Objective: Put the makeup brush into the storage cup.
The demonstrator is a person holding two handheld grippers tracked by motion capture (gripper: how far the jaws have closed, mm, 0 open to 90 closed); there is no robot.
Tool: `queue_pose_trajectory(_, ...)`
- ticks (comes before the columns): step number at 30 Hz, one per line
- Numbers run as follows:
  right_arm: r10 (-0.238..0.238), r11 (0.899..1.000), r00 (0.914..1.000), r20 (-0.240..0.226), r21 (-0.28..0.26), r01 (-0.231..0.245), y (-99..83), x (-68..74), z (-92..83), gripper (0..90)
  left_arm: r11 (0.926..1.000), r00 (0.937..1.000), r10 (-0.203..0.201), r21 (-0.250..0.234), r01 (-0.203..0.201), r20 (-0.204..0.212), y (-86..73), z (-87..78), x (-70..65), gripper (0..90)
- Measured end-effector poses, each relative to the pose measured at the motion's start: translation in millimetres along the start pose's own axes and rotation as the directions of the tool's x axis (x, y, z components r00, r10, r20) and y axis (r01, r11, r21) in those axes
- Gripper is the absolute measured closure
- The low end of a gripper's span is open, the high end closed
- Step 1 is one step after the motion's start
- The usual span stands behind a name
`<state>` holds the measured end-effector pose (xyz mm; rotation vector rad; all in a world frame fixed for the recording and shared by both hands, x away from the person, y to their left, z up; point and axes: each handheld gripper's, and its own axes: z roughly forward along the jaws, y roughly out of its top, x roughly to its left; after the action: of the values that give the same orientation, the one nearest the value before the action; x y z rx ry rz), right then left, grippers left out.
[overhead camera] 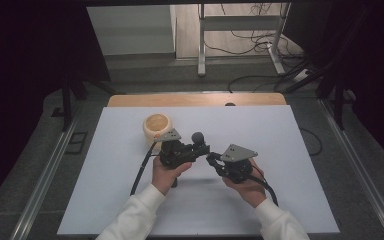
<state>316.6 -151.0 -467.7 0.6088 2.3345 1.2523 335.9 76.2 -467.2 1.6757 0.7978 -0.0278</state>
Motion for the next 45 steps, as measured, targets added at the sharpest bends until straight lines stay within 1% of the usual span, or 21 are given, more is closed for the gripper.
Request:
queue_pose_trajectory(3,0.0,1.0,1.0,-0.001,0.001,0.0,-0.1,0.1,0.2,74.6,0.9999,0.9999,-0.01,0.0,0.01,0.005,0.0,-0.2,0.8,70.8)
queue_pose_trajectory(10,0.014,1.0,0.9998,-0.012,-0.005,-0.014,-0.2,-0.9,-0.2,74.1,1.0,1.0,-0.005,-0.004,0.005,0.003,0.9,-0.7,-0.8,71.1)
queue_pose_trajectory(12,0.017,1.0,0.9996,-0.025,-0.01,-0.017,0.0,-1.7,-1.0,72.1,1.0,1.0,0.001,-0.006,-0.001,0.001,1.6,-1.5,-1.6,71.1)
queue_pose_trajectory(14,0.024,1.0,0.999,-0.038,-0.013,-0.024,0.2,-2.5,-2.3,65.1,0.9998,0.9997,0.014,-0.012,-0.014,-0.018,2.7,-2.6,-3.0,71.1)
queue_pose_trajectory(17,0.028,0.999,0.9983,-0.051,-0.017,-0.029,-0.3,-3.2,-4.2,59.3,0.9997,0.9997,0.012,-0.019,-0.012,-0.021,4.4,-6.0,-1.7,71.1)
queue_pose_trajectory(19,0.039,0.999,0.9974,-0.061,-0.017,-0.04,-1.2,-3.6,-5.7,49.7,0.9997,0.9996,0.013,-0.022,-0.014,-0.023,4.9,-8.6,-0.5,71.2)
queue_pose_trajectory(20,0.054,0.998,0.9965,-0.063,-0.014,-0.055,-2.0,-4.1,-6.6,44.6,0.9996,0.9995,0.016,-0.023,-0.016,-0.027,5.1,-9.5,0.1,71.2)
queue_pose_trajectory(22,0.072,0.997,0.9951,-0.068,-0.008,-0.072,-4.3,-5.4,-8.2,39.1,0.9995,0.9993,0.016,-0.025,-0.017,-0.033,5.6,-12.5,1.3,71.2)
queue_pose_trajectory(27,0.105,0.995,0.9912,-0.081,0.008,-0.104,-11.1,-10.3,-14.2,31.7,0.9994,0.9989,0.021,-0.028,-0.022,-0.042,6.6,-17.3,2.2,71.2)
queue_pose_trajectory(32,0.133,0.991,0.9889,-0.066,0.026,-0.131,-20.1,-15.6,-22.9,23.9,0.9993,0.9985,0.022,-0.03,-0.023,-0.051,7.6,-22.1,3.8,71.2)
queue_pose_trajectory(36,0.155,0.988,0.9869,-0.046,0.034,-0.154,-26.4,-20.4,-30.1,21.7,0.9991,0.998,0.023,-0.035,-0.025,-0.058,8.6,-26.2,4.7,71.2)
queue_pose_trajectory(38,0.167,0.985,0.985,-0.042,0.042,-0.165,-29.4,-22.9,-33.3,20.9,0.999,0.9979,0.022,-0.037,-0.025,-0.061,9.1,-28.2,5.0,71.2)
queue_pose_trajectory(42,0.176,0.983,0.9841,-0.024,0.057,-0.174,-35.1,-25.4,-39.2,17.7,0.9988,0.9973,0.022,-0.042,-0.025,-0.07,10.3,-32.2,6.1,71.2)
queue_pose_trajectory(44,0.184,0.981,0.9827,-0.017,0.06,-0.183,-38.2,-26.0,-42.5,18.2,0.9987,0.9972,0.019,-0.045,-0.022,-0.072,10.9,-34.6,6.8,71.2)
queue_pose_trajectory(45,0.191,0.98,0.9814,-0.022,0.065,-0.189,-39.9,-26.5,-44.1,19.2,0.9986,0.9973,0.017,-0.048,-0.02,-0.072,11.0,-35.5,7.0,71.2)
